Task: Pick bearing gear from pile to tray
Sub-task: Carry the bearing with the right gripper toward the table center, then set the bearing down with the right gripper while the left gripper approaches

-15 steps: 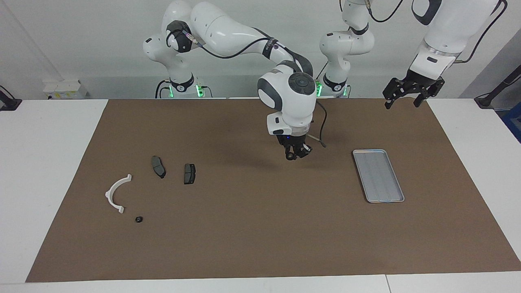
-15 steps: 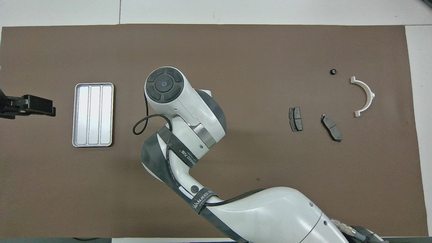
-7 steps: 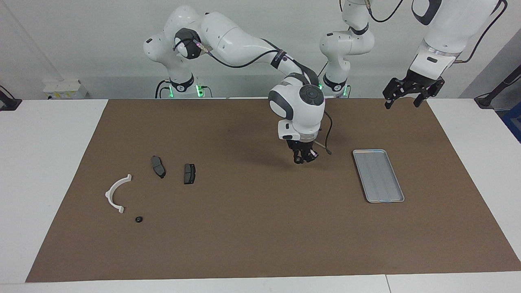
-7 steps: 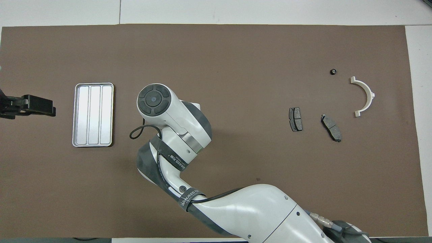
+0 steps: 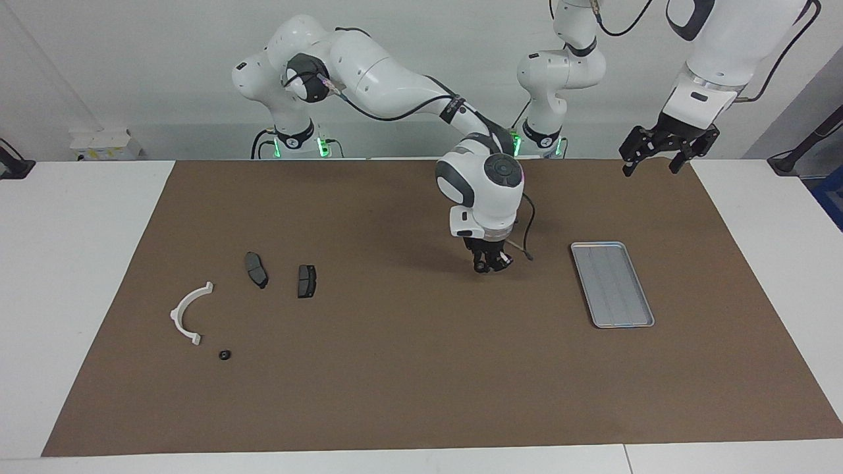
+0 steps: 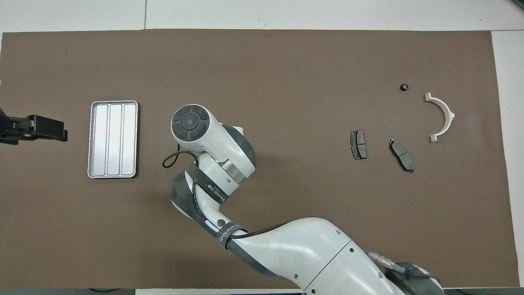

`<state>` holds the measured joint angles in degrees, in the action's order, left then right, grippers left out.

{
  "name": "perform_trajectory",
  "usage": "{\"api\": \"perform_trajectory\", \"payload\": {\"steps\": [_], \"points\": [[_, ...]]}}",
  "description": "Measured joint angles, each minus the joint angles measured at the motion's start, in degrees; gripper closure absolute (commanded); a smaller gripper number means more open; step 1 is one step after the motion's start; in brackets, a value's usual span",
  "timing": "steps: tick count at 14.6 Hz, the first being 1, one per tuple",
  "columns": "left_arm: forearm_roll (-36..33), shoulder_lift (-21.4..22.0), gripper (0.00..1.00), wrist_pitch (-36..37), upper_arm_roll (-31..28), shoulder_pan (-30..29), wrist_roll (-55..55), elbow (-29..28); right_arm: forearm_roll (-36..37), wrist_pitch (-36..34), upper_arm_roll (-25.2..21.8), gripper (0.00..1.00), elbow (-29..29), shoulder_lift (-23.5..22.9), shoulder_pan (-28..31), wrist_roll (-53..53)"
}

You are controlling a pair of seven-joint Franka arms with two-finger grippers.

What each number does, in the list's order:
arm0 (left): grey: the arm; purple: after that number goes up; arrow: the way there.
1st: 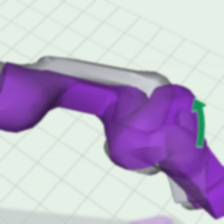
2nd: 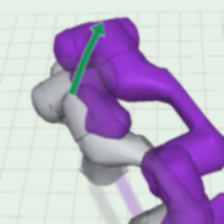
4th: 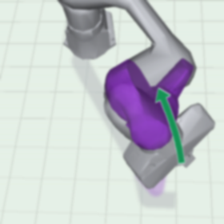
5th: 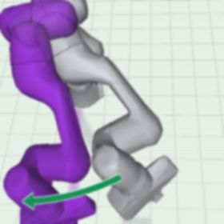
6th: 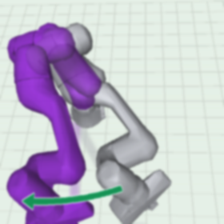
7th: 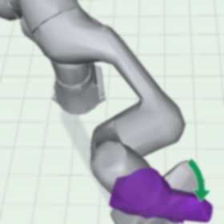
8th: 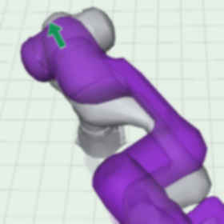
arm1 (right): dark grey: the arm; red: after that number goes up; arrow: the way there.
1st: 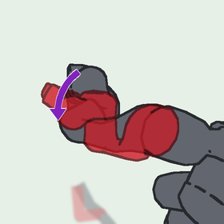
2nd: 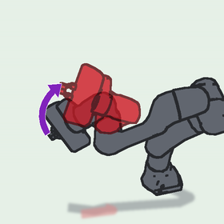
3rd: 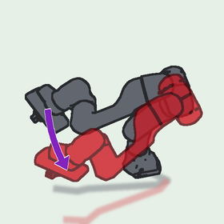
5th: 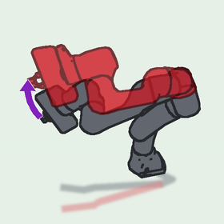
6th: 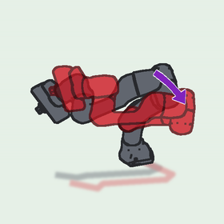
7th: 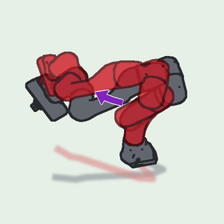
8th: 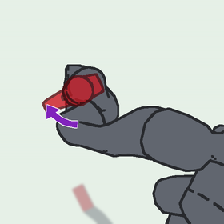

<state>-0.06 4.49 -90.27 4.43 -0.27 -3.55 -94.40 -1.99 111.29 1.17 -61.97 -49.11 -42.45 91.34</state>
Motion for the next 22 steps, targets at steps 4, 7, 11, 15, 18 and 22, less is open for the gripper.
{"api": "perform_trajectory", "payload": {"steps": [4, 7, 11, 15, 18, 22], "points": [[0.0, 0.0, 0.0, 0.0, 0.0, 0.0, 0.0, 0.0, 0.0, 0.3, -0.1, 0.79, 0.0, -0.6, 0.0, 0.0], [0.0, 0.0, 0.0, 0.0, 0.0, 0.0, 0.0, 0.0, 0.0, 0.3, -0.2, 0.66, 0.0, -0.7, 0.0, 0.0], [0.0, 0.0, 0.0, 0.0, 0.0, 0.0, 0.0, 0.0, 0.0, 1.8, -0.2, 0.55, 0.0, -1.2, 0.0, 0.0], [0.0, 0.0, 0.0, 0.0, 0.0, 0.0, 0.0, 0.0, 0.0, 1.9, -0.3, 0.4, 0.0, -1.5, 0.0, 0.0], [0.0, 0.0, 0.0, 0.0, 0.0, 0.0, 0.0, 0.0, 0.0, 1.8, -0.5, 0.31, 0.5, -1.5, 0.2, 0.0], [0.0, 0.0, 0.0, 0.0, 0.0, 0.0, 0.0, 0.0, 0.0, -0.6, -0.7, 0.3, 2.1, 1.0, 2.3, -3.2]]}}
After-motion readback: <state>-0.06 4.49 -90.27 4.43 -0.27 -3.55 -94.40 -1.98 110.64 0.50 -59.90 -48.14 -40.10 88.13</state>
